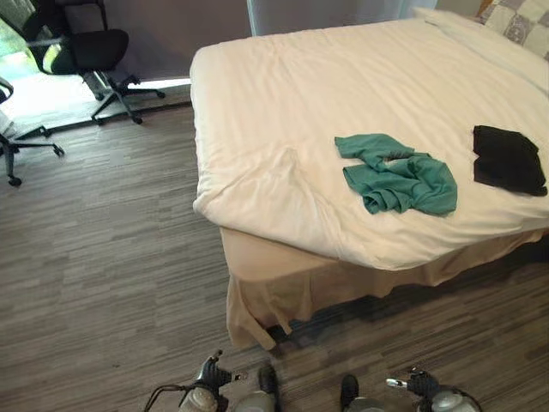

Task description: Tidy up the quilt and then pick up the clothes from the bed and put them into the laundry hamper.

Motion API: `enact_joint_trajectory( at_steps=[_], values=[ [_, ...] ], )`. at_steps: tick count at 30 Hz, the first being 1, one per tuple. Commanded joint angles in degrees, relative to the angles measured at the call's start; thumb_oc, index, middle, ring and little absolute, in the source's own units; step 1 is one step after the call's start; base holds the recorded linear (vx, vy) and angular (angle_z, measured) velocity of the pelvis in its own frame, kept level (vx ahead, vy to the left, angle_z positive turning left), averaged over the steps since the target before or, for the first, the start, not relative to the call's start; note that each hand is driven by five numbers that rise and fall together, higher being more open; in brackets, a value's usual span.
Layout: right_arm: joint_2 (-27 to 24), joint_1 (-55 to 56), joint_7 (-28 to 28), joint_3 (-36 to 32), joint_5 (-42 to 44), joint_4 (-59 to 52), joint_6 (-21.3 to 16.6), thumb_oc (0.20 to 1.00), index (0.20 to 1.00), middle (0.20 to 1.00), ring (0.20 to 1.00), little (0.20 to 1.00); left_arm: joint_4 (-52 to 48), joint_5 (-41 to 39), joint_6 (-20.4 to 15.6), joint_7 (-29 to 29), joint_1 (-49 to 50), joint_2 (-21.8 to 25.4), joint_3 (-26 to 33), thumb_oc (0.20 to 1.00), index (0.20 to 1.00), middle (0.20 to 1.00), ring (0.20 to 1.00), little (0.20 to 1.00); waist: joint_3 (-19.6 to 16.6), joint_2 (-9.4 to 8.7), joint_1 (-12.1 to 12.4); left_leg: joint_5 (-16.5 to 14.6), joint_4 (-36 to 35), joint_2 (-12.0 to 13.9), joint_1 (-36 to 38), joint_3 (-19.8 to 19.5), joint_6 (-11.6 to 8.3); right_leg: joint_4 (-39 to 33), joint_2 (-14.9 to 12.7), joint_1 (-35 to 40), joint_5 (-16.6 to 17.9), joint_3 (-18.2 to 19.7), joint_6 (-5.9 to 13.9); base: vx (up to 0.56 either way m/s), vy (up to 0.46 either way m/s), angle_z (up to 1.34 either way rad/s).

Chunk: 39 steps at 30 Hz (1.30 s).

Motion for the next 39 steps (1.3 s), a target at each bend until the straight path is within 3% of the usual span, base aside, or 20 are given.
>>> enact_joint_trajectory(
  at_steps=[1,7,11,12,14,16,17,20,22,30,31,32,33,35,38,39],
  values=[
    [0.9,2.9,-0.7,-2.2,-1.1,0.1,-0.8,1.0,1.0,1.0,1.0,1.0,-10.3,-1.2,-3.4,2.5,-1.3,6.5,4.6,1.0,1.0,1.0,1.0,1.0,1.0,-0.11,-0.7,-1.7,-1.1,2.6,4.0,-1.9,-4.78,-0.3,-2.1,-1.6,-1.8,-3.0,5.41,0.09,0.002,0.03],
    [1.0,6.7,-0.6,-3.2,-2.8,-3.5,-1.7,1.0,1.0,1.0,1.0,1.0,-36.0,-1.5,-6.8,7.1,5.4,18.3,20.6,1.0,1.0,1.0,1.0,1.0,1.8,0.57,0.4,-2.2,-1.4,3.4,4.9,-1.5,-5.76,-0.3,-2.3,-2.0,-1.7,-3.5,6.11,0.06,-0.011,0.07],
    [0.7,6.9,-0.4,-3.4,-2.4,-3.6,-1.6,1.0,1.0,1.0,1.0,1.0,-41.2,-0.5,-7.3,8.9,3.8,21.1,23.8,1.0,1.0,1.0,1.0,1.0,2.6,0.8,0.3,-2.3,-1.4,3.6,5.0,-1.4,-5.92,-0.3,-2.3,-2.1,-1.7,-3.4,6.23,0.01,-0.001,-0.03],
    [0.3,6.4,-0.3,-3.4,-1.9,-3.4,-1.5,1.0,1.0,1.0,1.0,1.0,-45.5,1.9,-7.6,9.7,0.5,24.0,24.0,1.0,1.0,1.0,1.0,1.0,3.7,1.16,0.0,-2.2,-1.4,3.6,4.5,-1.3,-6.04,-0.2,-2.4,-3.0,-1.4,-3.3,6.38,-0.04,0.013,-0.02],
    [-0.5,5.4,-0.1,-2.6,-1.8,-3.5,-1.3,1.0,1.0,1.0,1.0,1.0,-47.1,3.9,-7.3,9.9,-5.0,27.4,22.0,1.0,1.0,1.0,1.0,1.0,4.9,1.42,-0.7,-2.1,-1.4,3.7,3.7,-1.0,-6.04,0.0,-2.5,-4.3,-1.1,-2.9,6.54,-0.07,0.013,0.01],
    [-1.5,2.8,-0.1,-0.6,-1.7,-3.8,-1.0,1.0,1.0,1.0,1.0,1.0,-46.1,9.0,-5.5,10.8,-17.6,32.5,13.8,1.0,1.0,1.0,1.0,1.0,7.3,1.53,-2.4,-1.9,-1.4,3.6,2.2,0.1,-5.94,1.4,-2.7,-7.9,-0.4,-1.3,7.02,-0.13,0.015,0.02],
    [-1.5,2.8,-0.1,-0.8,-1.7,-3.8,-0.9,1.0,1.0,1.0,1.0,1.0,-45.9,9.0,-5.6,10.9,-18.0,32.5,13.5,1.0,1.0,1.0,1.0,1.0,7.3,1.51,-2.2,-1.7,-1.4,3.6,2.0,0.2,-5.91,1.4,-2.7,-8.2,-0.3,-1.2,6.97,-0.14,0.015,-0.08],
    [-2.3,0.1,-0.4,1.3,-1.8,-3.6,-0.8,1.0,1.0,1.0,1.0,1.0,-40.5,14.8,-3.0,11.6,-32.8,34.0,2.6,1.0,1.0,1.0,1.0,1.0,9.2,1.18,-4.1,-1.5,-0.7,3.6,0.0,1.6,-5.83,3.0,-2.9,-12.0,0.3,0.6,7.34,-0.1,0.015,-0.37],
    [-3.1,-2.5,-0.9,3.0,-0.7,-4.0,-0.9,1.0,1.0,1.0,1.0,1.0,-30.7,15.9,-0.8,11.9,-46.6,32.1,-7.0,1.0,1.0,1.0,1.0,1.0,11.1,0.48,-5.8,-1.4,1.2,3.8,-3.3,2.8,-5.71,5.0,-3.1,-16.6,1.0,2.3,7.67,-0.15,0.011,-0.36],
    [-1.9,-3.5,-2.3,4.0,2.6,-4.5,-1.9,1.0,1.0,1.0,1.0,1.0,-12.0,20.9,4.5,9.8,-62.1,24.8,-18.8,1.0,1.0,1.0,1.0,1.0,14.2,-0.83,-8.0,-1.6,4.1,4.7,-7.1,3.7,-5.65,7.0,-3.4,-21.1,1.7,3.2,8.27,-0.05,-0.006,-0.25],
    [-1.6,-3.3,-2.3,4.2,3.0,-4.3,-1.9,1.0,1.0,1.0,1.0,1.0,-9.1,21.1,5.0,8.9,-62.0,23.4,-19.2,0.89,0.89,0.89,0.89,0.89,14.3,-1.03,-8.2,-1.7,4.2,4.7,-7.0,3.9,-5.65,7.0,-3.4,-20.9,1.7,3.3,8.22,-0.01,-0.006,-0.1],
    [-1.3,-3.0,-2.3,4.0,3.8,-4.1,-1.8,1.0,1.0,1.0,1.0,1.0,-5.6,21.2,5.4,7.2,-61.0,22.0,-19.5,0.2,0.2,0.2,0.2,0.2,14.3,-1.17,-8.3,-1.8,4.3,4.8,-6.6,4.1,-5.66,6.9,-3.5,-20.6,1.7,3.3,8.23,0.0,0.01,-0.09],
    [-1.3,-2.7,-1.9,3.5,5.1,-3.8,-1.9,1.0,1.0,1.0,1.0,1.0,0.7,23.8,6.1,3.6,-59.8,20.2,-21.3,0.2,0.2,0.2,0.2,0.2,14.0,-1.39,-8.5,-2.0,4.1,4.9,-5.7,4.4,-5.67,6.6,-3.4,-19.8,1.6,3.2,8.19,0.0,0.016,-0.08],
    [-1.5,-2.9,-1.8,2.9,6.1,-3.5,-1.9,1.0,1.0,1.0,1.0,1.0,2.4,26.6,6.3,1.6,-58.4,19.6,-23.0,0.2,0.2,0.2,0.2,0.2,13.7,-1.37,-8.5,-2.1,3.7,4.9,-4.8,4.7,-5.7,6.4,-3.3,-19.1,1.5,3.1,8.19,0.03,0.037,-0.03],
    [-2.9,-3.1,-2.3,0.4,7.8,-4.3,-2.0,1.0,1.0,1.0,1.0,1.0,4.1,26.1,6.9,-1.8,-50.5,17.9,-20.2,0.2,0.2,0.2,0.2,0.2,11.4,-1.2,-8.4,-2.4,2.4,4.7,-1.9,5.4,-5.7,5.3,-3.2,-16.5,1.3,2.9,7.9,0.08,0.034,-0.13],
    [-4.2,-3.2,-3.1,-1.5,7.9,-6.9,-1.9,1.0,1.0,1.0,1.0,1.0,2.1,24.3,6.4,-2.3,-42.6,17.4,-16.6,0.266,0.266,0.266,0.266,0.266,9.5,-1.02,-8.0,-2.8,1.1,4.4,0.3,5.2,-5.58,4.5,-3.1,-14.3,1.1,2.6,7.8,0.07,0.015,-0.16]
  ],
)
